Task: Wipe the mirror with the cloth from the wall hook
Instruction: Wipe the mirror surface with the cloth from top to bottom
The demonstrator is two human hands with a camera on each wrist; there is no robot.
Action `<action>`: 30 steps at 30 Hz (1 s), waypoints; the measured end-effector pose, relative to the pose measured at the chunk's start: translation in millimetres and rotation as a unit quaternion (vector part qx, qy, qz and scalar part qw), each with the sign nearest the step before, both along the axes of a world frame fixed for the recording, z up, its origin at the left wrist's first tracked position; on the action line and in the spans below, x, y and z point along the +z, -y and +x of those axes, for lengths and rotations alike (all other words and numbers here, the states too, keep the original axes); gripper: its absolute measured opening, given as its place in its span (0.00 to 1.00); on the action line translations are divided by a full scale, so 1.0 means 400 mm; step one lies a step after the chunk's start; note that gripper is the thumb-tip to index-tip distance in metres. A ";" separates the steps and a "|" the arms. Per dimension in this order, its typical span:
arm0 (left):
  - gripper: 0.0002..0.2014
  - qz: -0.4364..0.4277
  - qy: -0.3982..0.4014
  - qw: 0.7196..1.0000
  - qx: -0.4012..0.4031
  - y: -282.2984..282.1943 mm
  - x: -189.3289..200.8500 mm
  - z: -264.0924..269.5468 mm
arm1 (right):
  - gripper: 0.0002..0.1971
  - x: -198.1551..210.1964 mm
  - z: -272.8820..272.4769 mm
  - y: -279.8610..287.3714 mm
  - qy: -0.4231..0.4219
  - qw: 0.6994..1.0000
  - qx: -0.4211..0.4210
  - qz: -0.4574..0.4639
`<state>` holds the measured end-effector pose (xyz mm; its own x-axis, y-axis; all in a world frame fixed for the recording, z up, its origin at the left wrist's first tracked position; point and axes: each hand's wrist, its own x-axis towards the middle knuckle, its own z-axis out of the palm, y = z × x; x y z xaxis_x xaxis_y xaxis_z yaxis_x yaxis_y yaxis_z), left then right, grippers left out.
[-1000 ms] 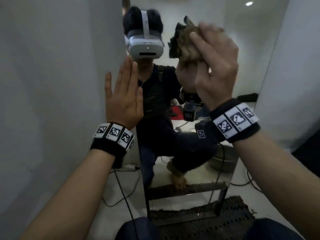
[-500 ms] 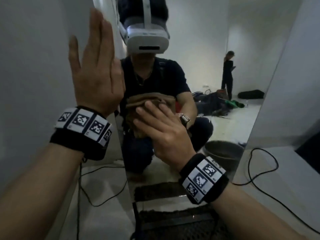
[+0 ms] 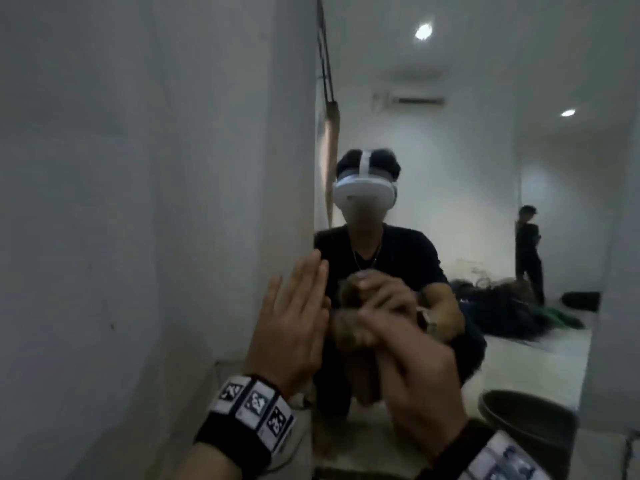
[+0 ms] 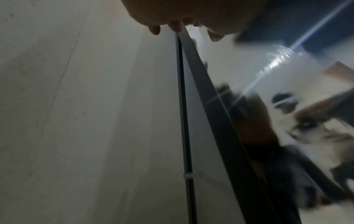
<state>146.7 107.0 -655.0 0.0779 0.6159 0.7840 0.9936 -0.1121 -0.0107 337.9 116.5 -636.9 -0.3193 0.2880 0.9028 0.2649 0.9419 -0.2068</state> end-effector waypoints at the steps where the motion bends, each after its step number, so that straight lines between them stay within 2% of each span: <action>1: 0.29 -0.021 -0.013 1.000 -0.003 0.006 -0.018 -0.005 | 0.14 0.103 -0.003 -0.013 -0.052 0.998 -0.022 0.015; 3: 0.31 -0.051 -0.035 0.998 0.005 0.016 -0.030 -0.007 | 0.17 0.294 -0.020 -0.046 -0.116 0.988 -0.085 0.054; 5: 0.32 -0.067 -0.033 0.997 0.020 0.022 -0.027 0.001 | 0.17 0.431 -0.057 -0.094 -0.134 0.974 -0.149 0.102; 7: 0.31 -0.075 -0.015 0.997 0.023 0.025 -0.030 0.012 | 0.17 0.504 -0.117 -0.145 -0.082 0.968 -0.202 0.124; 9: 0.30 -0.075 0.007 0.997 0.021 0.027 -0.038 0.021 | 0.21 0.510 -0.172 -0.187 0.026 0.966 -0.226 0.126; 12: 0.29 -0.075 0.020 0.997 0.013 0.035 -0.044 0.026 | 0.27 0.419 -0.188 -0.215 0.140 0.951 -0.231 0.149; 17: 0.28 -0.082 0.004 0.997 0.004 0.040 -0.072 0.004 | 0.23 0.160 -0.096 -0.176 0.240 0.934 -0.149 0.217; 22: 0.30 -0.094 0.012 0.995 -0.002 0.058 -0.111 0.002 | 0.22 -0.101 -0.021 -0.079 0.247 0.946 -0.164 0.133; 25: 0.32 -0.111 0.018 0.994 0.013 0.059 -0.107 0.010 | 0.23 -0.244 0.013 -0.017 0.320 0.931 -0.137 0.113; 28: 0.34 -0.115 0.011 0.993 0.020 0.064 -0.104 0.014 | 0.25 -0.329 0.040 0.051 0.412 0.902 -0.105 0.081; 30: 0.35 -0.115 0.002 0.993 0.017 0.069 -0.102 0.010 | 0.23 -0.332 0.051 0.081 0.385 0.918 -0.088 0.039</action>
<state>150.5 79.5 -695.8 0.0512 0.7807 0.6228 0.9968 -0.0784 0.0163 358.2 84.0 -769.5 -0.8255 0.3410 0.4497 0.4544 0.8742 0.1712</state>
